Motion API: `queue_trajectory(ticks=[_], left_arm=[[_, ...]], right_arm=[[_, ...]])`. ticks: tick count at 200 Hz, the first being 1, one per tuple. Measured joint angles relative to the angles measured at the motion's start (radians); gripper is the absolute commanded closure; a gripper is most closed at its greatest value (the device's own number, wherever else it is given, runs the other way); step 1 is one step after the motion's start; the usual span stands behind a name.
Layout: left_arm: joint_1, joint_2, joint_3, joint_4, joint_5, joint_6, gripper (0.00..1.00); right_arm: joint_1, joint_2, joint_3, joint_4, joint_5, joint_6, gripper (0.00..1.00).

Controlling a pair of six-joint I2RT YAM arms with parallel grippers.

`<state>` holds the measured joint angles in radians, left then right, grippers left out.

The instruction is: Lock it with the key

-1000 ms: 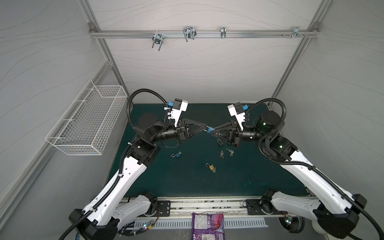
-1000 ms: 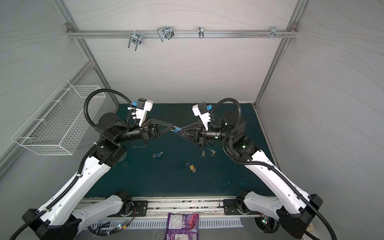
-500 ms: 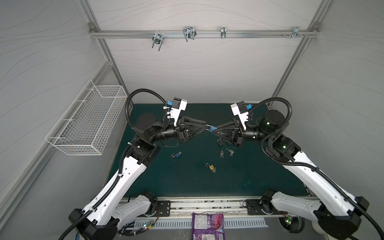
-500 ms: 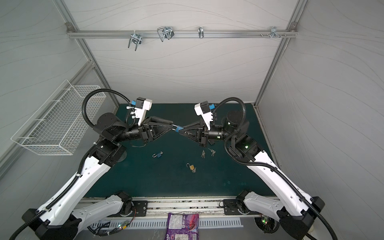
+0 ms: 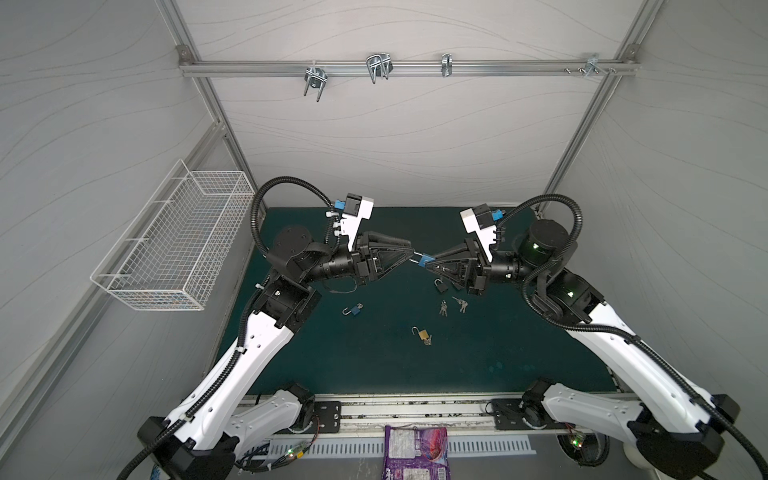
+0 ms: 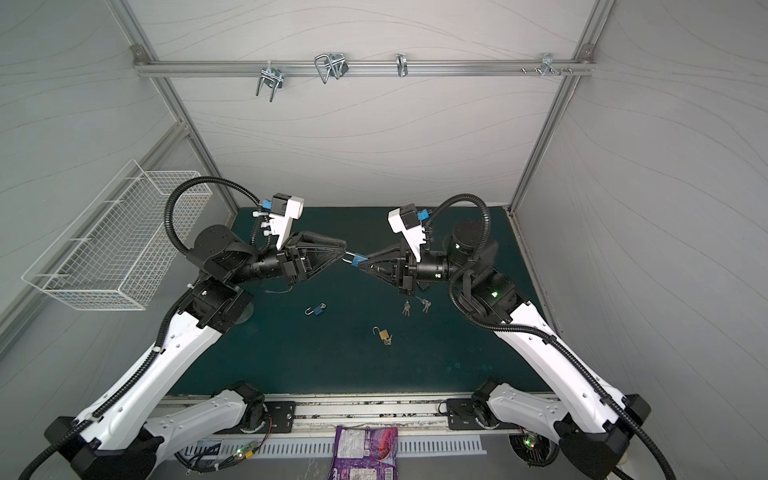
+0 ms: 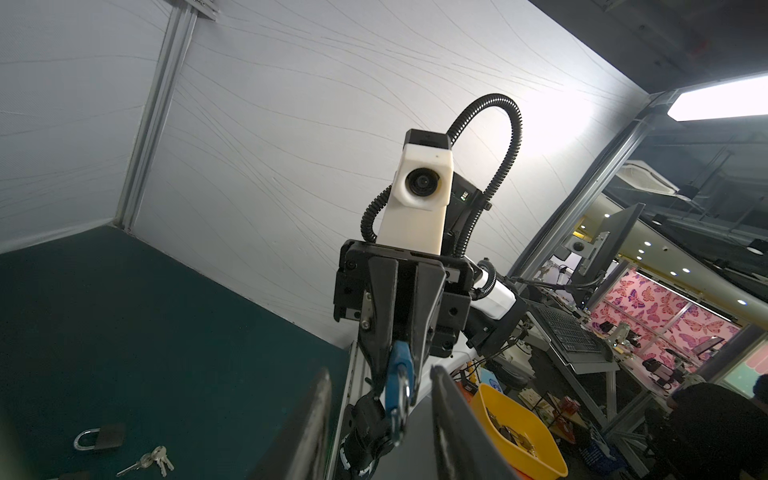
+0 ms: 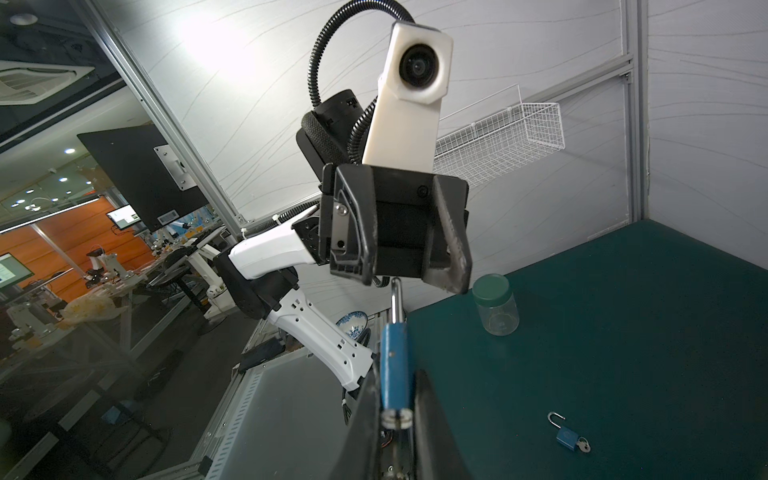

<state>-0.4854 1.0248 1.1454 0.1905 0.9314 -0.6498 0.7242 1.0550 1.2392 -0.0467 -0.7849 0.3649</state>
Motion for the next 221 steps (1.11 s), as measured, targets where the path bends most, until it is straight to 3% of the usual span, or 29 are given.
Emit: queue_trajectory(ticks=[65,124,161,221], left_arm=[[0.000,0.000,0.000,-0.008,0.008,0.010,0.74],[0.000,0.008,0.001,-0.010,0.027,0.016,0.79],[0.000,0.010,0.002,-0.015,0.039,0.024,1.00],[-0.001,0.010,0.003,-0.025,0.041,0.048,1.00]], right_arm=[[0.000,-0.014,0.000,-0.004,0.014,-0.010,1.00],[0.000,-0.006,0.000,-0.007,0.017,-0.010,1.00],[-0.002,0.005,0.000,-0.008,0.018,-0.010,1.00],[-0.003,0.008,0.004,-0.007,0.009,0.003,1.00]])
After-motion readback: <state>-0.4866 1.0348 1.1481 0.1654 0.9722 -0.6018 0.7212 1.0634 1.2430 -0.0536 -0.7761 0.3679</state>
